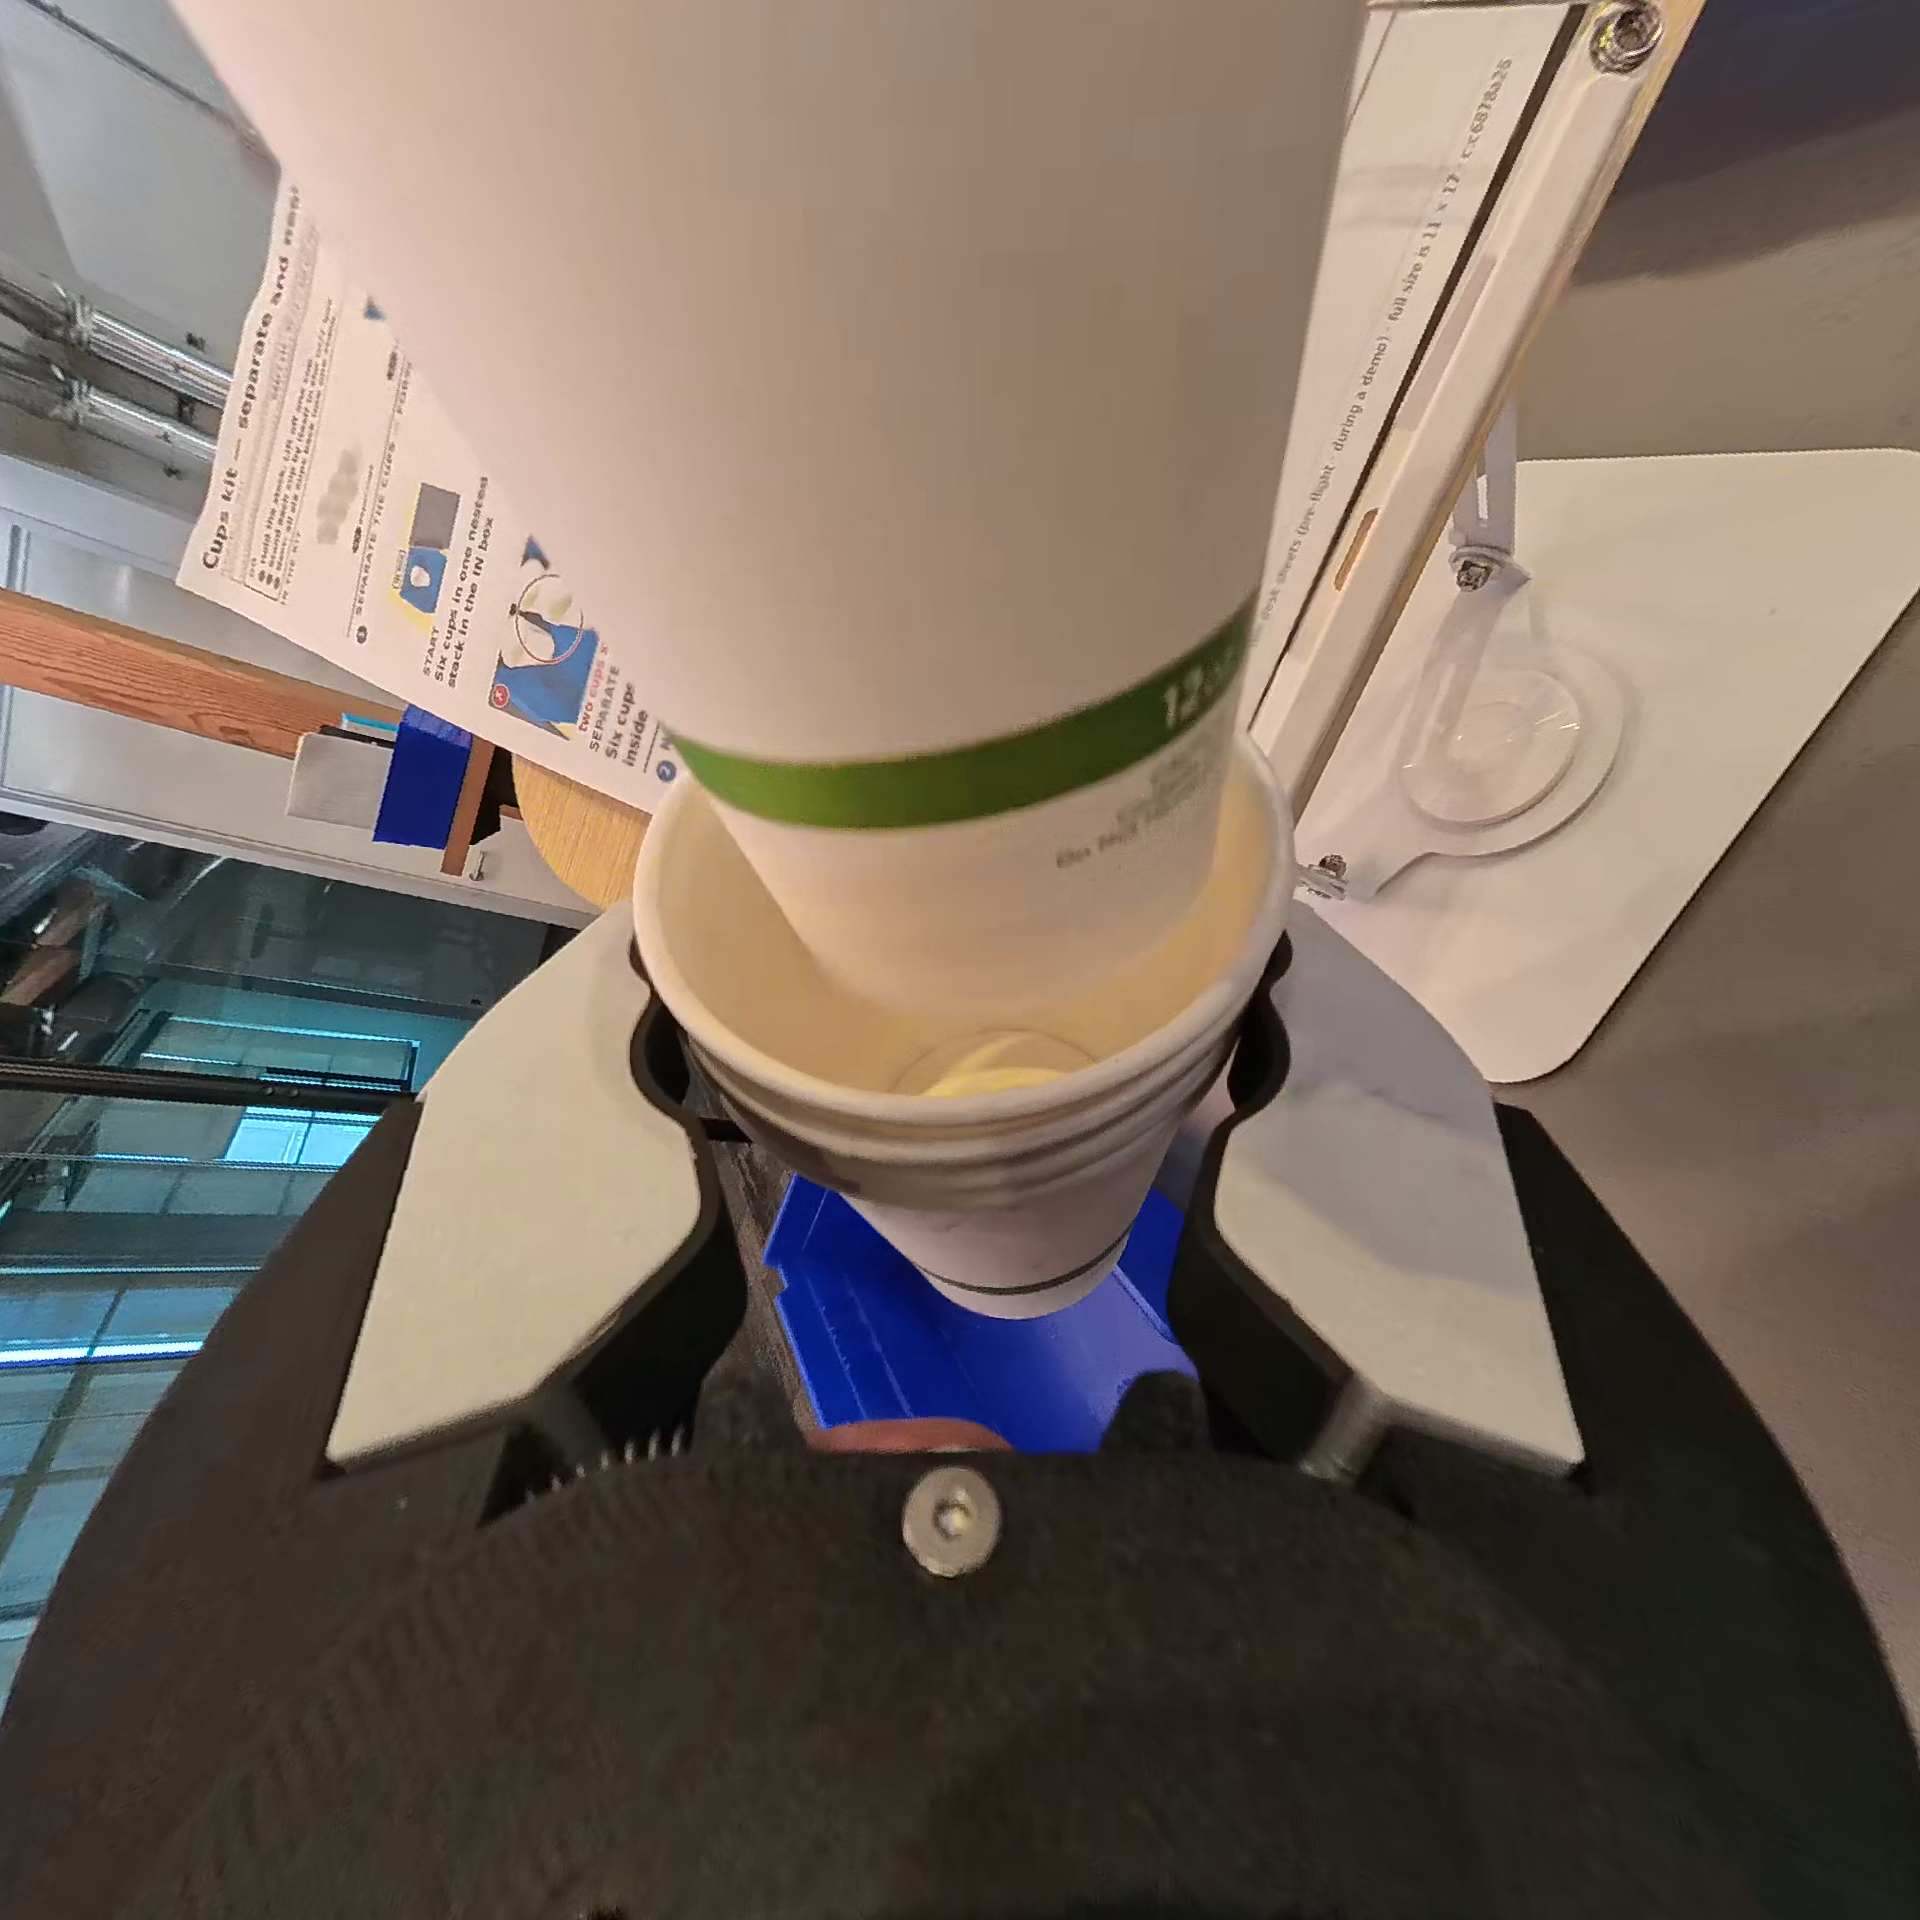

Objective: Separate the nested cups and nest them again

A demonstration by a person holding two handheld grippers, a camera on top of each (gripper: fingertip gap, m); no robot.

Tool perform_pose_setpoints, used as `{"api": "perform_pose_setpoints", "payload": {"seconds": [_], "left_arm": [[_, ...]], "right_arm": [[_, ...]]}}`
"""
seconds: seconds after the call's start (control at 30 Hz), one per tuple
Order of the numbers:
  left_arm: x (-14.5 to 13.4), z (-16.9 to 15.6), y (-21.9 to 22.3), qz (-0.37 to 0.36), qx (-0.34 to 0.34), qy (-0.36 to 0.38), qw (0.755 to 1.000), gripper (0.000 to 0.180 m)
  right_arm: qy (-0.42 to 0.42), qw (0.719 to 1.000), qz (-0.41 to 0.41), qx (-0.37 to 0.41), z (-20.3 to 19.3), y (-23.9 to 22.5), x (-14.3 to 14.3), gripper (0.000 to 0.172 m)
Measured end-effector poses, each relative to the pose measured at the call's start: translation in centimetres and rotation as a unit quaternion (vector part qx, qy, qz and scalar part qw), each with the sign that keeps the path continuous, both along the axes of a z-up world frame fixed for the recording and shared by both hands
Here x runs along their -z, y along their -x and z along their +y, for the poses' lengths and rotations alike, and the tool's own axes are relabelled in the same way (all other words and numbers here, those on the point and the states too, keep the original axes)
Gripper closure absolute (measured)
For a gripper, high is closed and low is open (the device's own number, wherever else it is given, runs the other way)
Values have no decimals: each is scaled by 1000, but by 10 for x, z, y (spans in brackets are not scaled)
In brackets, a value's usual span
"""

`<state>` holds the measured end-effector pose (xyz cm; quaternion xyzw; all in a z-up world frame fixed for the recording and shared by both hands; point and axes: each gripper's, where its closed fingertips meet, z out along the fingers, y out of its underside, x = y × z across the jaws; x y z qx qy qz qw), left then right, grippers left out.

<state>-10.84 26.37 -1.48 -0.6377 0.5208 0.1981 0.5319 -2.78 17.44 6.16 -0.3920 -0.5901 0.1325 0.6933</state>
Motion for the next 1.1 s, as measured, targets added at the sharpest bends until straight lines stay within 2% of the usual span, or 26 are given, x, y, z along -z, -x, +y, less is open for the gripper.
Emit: {"api": "perform_pose_setpoints", "payload": {"seconds": [0.17, 0.33, 0.47, 0.6, 0.77, 0.87, 1.1], "left_arm": [[-4, 0, 5, -5, -5, -5, 1000, 77], [-7, -1, 7, -7, -6, -7, 1000, 77], [-8, -2, 7, -9, -5, -7, 1000, 77], [-9, -3, 7, -10, -6, -8, 1000, 77], [-10, -3, 8, -13, -5, -9, 1000, 77], [-10, -3, 9, -13, -6, -8, 1000, 77], [-9, -3, 9, -13, -5, -6, 1000, 77]], "right_arm": [[-14, 999, 25, 37, 12, -28, -19, 169], [-25, 992, 60, 106, 36, -81, -42, 169], [-37, 975, 80, 204, 64, -144, -56, 169], [-37, 942, 82, 322, 95, -218, -55, 169], [-21, 892, 62, 447, 129, -299, -36, 169], [-2, 867, 47, 497, 148, -333, -18, 169], [87, 822, 0, 563, 202, -393, 56, 169]]}}
